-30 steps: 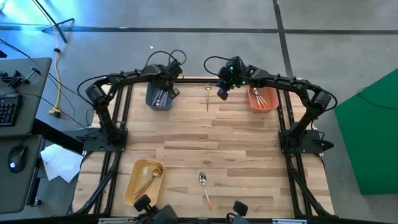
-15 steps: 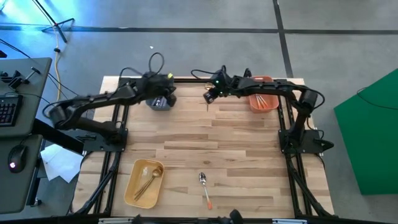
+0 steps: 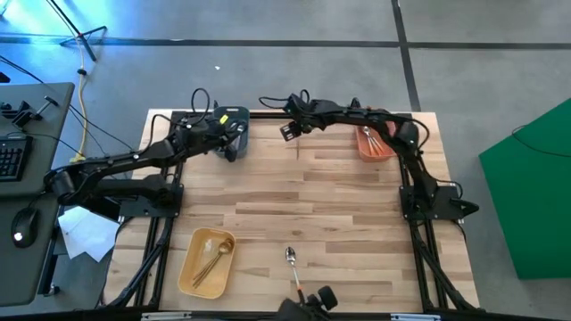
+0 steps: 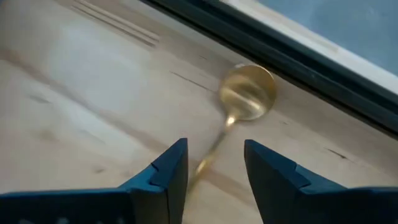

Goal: Sort silverware by color (type)
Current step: Put the gold spoon into the yellow bin

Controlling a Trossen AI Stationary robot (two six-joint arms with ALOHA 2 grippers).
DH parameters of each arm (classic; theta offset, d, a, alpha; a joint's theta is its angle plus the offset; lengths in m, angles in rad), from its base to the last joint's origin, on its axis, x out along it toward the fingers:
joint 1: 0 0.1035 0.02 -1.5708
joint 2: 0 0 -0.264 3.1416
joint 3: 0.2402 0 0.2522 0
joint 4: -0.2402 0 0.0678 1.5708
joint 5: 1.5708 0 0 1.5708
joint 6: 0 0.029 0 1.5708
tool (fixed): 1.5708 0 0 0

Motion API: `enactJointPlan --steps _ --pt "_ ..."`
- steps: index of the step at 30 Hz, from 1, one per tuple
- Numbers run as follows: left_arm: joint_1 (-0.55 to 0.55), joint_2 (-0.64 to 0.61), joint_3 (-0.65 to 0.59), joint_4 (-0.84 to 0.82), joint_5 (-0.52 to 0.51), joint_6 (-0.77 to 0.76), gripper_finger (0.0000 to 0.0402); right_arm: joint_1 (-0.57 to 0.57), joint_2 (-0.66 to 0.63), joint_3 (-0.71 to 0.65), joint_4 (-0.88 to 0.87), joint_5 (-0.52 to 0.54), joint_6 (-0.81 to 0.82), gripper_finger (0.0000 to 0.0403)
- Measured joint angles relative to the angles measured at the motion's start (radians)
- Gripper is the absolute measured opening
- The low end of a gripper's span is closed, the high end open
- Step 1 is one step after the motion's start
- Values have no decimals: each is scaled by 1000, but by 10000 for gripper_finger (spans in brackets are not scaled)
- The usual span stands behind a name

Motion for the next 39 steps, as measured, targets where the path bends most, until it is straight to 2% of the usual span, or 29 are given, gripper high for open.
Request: enactJointPlan --steps 7,10,18,32,39 --pt "0 -8 -6 3 -1 12 1 -44 121 141 -130 -59 10 129" --pt "1 -8 -6 3 -2 18 1 -61 145 161 -144 -121 3 128" --pt "1 -8 -6 2 -4 19 1 -105 143 165 -203 -182 0 116" --pt "1 -8 -6 -8 -4 20 1 -155 143 164 -328 -150 -99 54" --pt "1 -8 -6 -2 -4 4 1 -151 143 164 -350 -146 -162 8"
